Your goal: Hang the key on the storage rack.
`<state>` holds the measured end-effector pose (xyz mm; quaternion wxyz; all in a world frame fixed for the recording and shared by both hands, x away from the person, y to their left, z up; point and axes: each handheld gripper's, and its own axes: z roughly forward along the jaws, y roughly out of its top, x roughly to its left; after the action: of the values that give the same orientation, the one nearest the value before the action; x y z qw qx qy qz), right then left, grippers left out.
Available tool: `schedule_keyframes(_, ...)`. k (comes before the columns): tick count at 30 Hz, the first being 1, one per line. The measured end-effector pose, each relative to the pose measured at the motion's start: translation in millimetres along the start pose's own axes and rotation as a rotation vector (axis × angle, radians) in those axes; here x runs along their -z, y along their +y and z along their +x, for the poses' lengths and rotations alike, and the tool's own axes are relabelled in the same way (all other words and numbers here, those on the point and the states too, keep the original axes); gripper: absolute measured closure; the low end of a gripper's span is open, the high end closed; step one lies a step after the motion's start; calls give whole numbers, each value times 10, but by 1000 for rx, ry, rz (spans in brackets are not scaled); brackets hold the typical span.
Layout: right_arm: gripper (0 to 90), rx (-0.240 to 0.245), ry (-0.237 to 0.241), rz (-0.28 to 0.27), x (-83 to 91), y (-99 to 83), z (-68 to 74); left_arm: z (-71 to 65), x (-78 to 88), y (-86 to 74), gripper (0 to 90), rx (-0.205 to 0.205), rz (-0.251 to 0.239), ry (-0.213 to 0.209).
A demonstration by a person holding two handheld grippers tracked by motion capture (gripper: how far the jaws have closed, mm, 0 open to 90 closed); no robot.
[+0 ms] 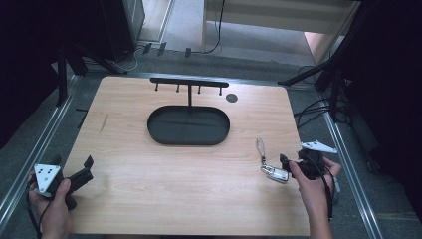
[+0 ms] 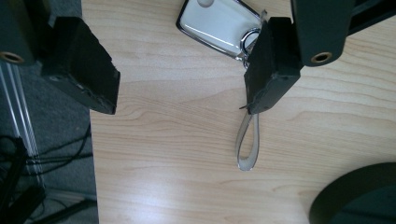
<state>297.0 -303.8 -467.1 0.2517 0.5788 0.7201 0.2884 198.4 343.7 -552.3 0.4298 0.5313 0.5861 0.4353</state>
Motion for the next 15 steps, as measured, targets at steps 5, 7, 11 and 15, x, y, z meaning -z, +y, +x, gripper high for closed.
schedule_keyframes(5,281,-20,14,144,-132,214,57,0,-5,3,56,-5,7,-5)
schedule_keyframes(7,280,-22,20,165,-151,240,65,1,-4,3,56,-4,8,-5)
schedule_keyframes(11,278,4,24,278,-271,387,156,-4,-3,2,56,-9,5,-4)
schedule_keyframes(15,289,7,16,325,-358,476,219,-3,-7,5,56,-9,11,-7)
